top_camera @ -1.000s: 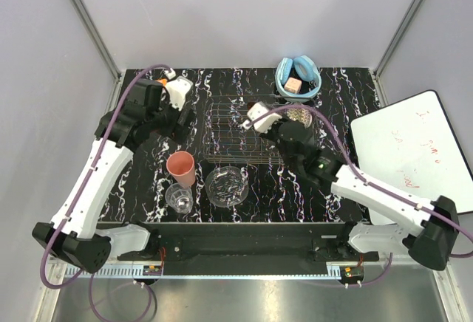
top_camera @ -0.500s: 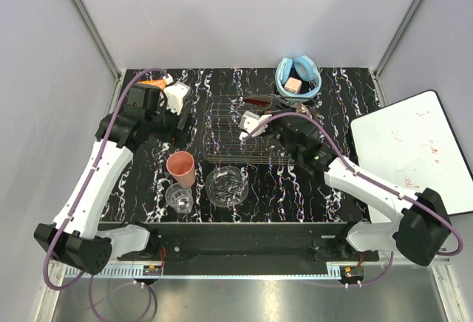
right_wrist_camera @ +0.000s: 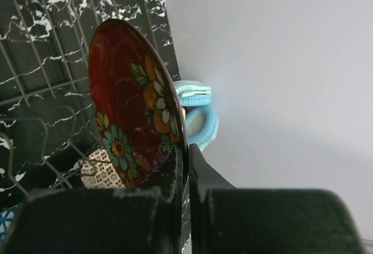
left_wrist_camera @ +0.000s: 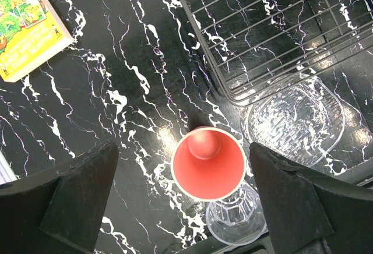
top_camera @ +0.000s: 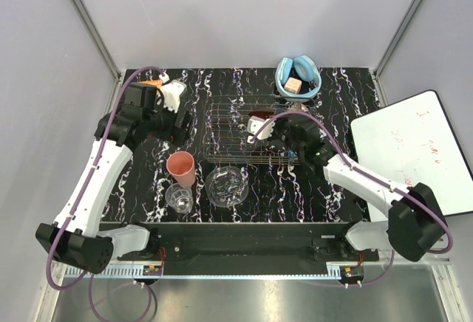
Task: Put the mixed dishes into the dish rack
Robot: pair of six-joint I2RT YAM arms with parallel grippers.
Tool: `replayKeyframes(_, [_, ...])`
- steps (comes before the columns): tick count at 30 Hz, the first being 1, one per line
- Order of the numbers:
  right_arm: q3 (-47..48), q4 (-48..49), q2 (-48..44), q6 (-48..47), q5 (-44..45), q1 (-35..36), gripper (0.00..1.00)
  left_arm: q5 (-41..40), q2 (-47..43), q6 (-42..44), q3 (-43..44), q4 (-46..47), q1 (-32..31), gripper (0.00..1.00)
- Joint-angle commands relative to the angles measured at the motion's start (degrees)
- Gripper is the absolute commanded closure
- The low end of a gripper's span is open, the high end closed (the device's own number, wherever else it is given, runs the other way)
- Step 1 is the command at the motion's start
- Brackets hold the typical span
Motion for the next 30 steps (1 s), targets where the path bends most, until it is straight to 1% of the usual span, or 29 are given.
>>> replayKeyframes(1, [-0.13,6.45,0.62,0.80,-1.55,-0.74,1.00,1.81,0.37,-0.44,0.53,2.89,0.50,0.01])
replayKeyframes(11, [-1.18,8.64,3.26,1.77,-1.64,-2.49,1.00,2.25,0.73,0.00,0.71,2.98,1.29,0.01])
replayKeyframes(13, [-2.05,11.09,3.88,1.69,-1.38,-3.46,1.00,2.34,0.81,0.09,0.71,3.07,1.55,0.01])
replayKeyframes(22, [-0.65,11.72,1.77,-2.88,-1.64,-3.73,1.00,3.04,1.43,-0.44,-0.17,3.68,1.99,0.01])
replayKeyframes(30, [-0.21,10.24,0.45,-11.41,-3.48,-3.38,1.00,3.57,1.69,-0.88,-0.52,4.12,2.17,0.01])
